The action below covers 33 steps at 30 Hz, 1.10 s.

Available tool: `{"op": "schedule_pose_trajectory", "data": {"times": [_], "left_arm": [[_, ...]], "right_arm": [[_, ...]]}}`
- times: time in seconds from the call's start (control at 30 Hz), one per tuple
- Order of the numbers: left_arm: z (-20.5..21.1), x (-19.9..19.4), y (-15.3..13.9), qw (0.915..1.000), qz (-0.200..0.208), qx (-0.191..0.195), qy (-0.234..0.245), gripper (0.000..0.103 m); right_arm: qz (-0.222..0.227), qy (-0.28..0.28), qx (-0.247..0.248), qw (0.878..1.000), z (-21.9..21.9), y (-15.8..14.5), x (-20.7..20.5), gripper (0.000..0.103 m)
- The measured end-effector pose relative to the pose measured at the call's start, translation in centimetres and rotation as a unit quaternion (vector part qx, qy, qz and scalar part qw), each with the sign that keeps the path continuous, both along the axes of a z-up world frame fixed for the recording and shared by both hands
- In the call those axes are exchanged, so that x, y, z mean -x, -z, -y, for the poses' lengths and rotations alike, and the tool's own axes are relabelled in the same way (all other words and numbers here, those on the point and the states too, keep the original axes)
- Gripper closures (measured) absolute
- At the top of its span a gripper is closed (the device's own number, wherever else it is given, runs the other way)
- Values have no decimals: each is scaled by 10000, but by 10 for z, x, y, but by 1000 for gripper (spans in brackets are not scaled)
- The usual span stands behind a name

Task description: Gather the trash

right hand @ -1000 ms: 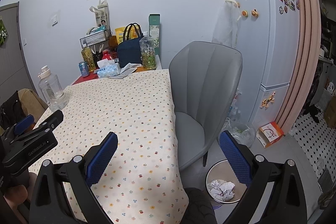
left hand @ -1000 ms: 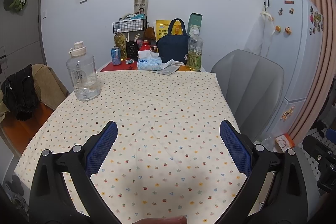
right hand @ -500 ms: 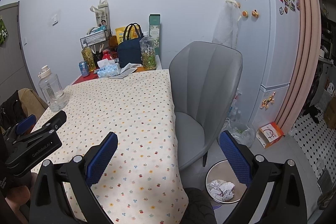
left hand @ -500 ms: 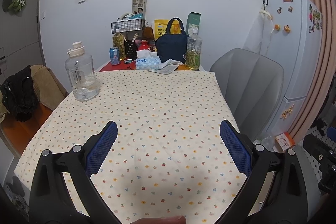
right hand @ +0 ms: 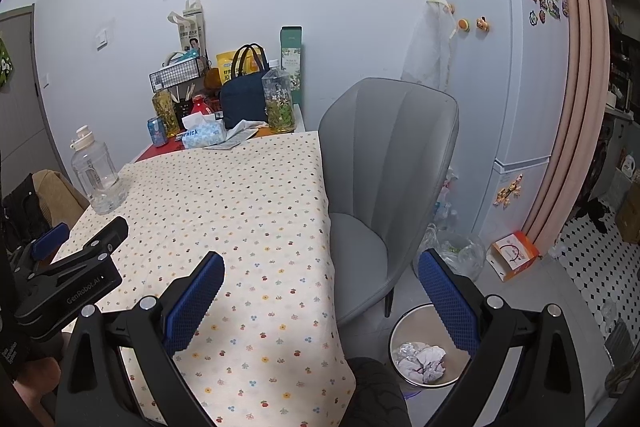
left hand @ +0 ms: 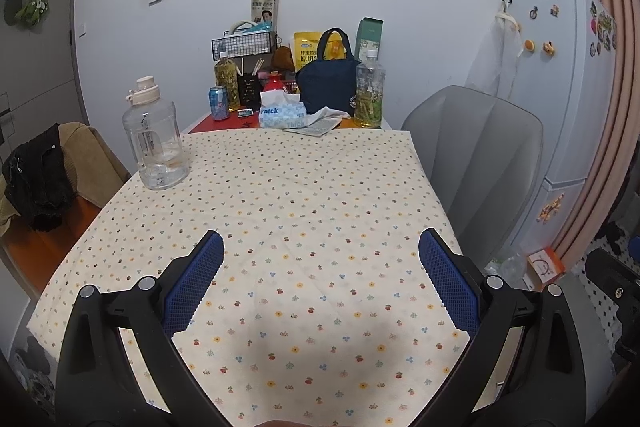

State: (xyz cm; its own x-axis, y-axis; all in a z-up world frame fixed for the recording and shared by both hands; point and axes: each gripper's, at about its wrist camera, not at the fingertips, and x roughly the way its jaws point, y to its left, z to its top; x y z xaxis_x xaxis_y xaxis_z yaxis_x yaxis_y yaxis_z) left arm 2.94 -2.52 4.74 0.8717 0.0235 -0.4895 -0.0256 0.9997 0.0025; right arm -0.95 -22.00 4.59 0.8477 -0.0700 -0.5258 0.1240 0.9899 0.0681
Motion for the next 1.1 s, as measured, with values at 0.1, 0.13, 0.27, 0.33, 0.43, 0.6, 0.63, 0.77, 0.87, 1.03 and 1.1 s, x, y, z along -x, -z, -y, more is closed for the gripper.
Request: {"op": "schedule_pose_trajectory", "data": {"times": [0.1,0.13,0.27,0.33,0.43,0.6,0.63,0.77,0.87,1.03,1.1], "left_arm": [[-1,-1,2,10000,-26,15,15,6],[-2,-1,3,10000,-34,25,14,6],[-7,-3,7,9999,-73,84,-14,6],[-11,-4,9,9999,-104,130,-31,6],[-17,-6,12,9997,-118,203,-81,6],[-40,-5,14,9989,-101,377,-271,6],[-46,-5,15,9986,-100,403,-319,6],[-76,-4,17,9967,-91,524,-606,6],[-103,-2,22,9940,-97,606,-901,6],[-140,-8,39,9887,-283,708,-1291,6],[-151,-13,48,9865,-400,741,-1404,6]], "right_arm": [[-23,-10,8,10000,-1,1,-1,8],[-34,-13,13,10000,-1,2,-2,8],[-88,-42,16,10000,-3,5,-4,8],[-119,-82,20,9999,-6,6,-5,8],[-167,-159,46,9997,-14,7,-9,8],[-214,-433,214,9986,-41,5,-18,8],[-220,-490,234,9983,-47,5,-19,8],[-288,-803,288,9959,-78,8,-29,8],[-410,-1086,315,9927,-103,17,-39,8],[-643,-1512,327,9859,-141,38,-57,8],[-718,-1626,329,9835,-151,46,-64,8]]}}
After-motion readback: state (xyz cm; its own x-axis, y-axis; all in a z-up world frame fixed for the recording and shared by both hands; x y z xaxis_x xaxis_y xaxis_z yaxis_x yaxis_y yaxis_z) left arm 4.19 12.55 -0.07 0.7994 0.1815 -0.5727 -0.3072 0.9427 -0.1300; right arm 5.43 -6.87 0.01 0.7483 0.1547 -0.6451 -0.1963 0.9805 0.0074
